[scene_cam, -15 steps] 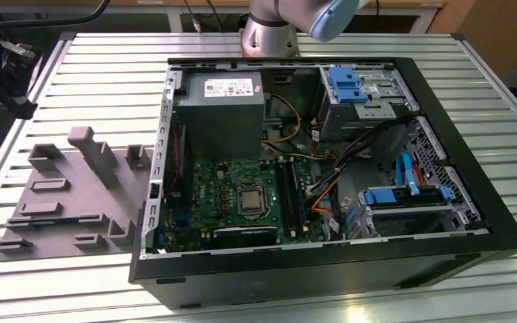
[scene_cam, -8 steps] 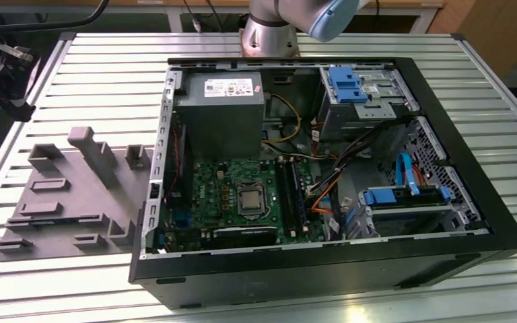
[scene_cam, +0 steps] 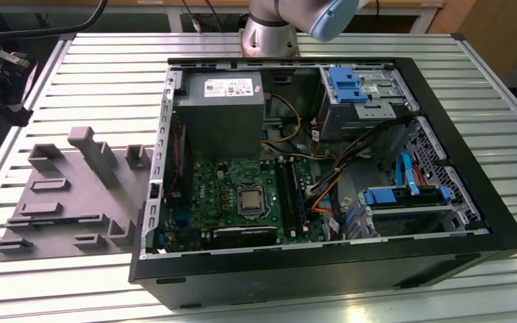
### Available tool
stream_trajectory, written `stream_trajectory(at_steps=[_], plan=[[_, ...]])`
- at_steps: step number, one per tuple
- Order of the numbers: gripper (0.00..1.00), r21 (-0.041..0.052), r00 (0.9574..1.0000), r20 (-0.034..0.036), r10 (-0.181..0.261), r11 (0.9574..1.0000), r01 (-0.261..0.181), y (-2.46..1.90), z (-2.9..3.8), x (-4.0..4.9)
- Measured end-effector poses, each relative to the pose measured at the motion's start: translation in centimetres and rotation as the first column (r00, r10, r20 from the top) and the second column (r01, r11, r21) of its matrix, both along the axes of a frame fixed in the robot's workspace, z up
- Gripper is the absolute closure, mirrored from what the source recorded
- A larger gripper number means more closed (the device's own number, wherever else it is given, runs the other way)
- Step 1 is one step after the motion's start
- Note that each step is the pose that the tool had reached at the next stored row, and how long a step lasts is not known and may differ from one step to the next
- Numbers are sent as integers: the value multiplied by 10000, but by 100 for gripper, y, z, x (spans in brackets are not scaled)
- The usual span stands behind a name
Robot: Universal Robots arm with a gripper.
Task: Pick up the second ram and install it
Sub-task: 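Reach for the second ram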
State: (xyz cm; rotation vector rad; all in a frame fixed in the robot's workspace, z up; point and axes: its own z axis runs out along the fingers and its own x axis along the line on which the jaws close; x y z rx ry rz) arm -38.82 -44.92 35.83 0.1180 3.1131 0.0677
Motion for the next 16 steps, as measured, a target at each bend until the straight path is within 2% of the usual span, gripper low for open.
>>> stream_trajectory(at_steps=[16], plan=[[89,0,10000,-11,0,10000,0,-56,-68,-63]])
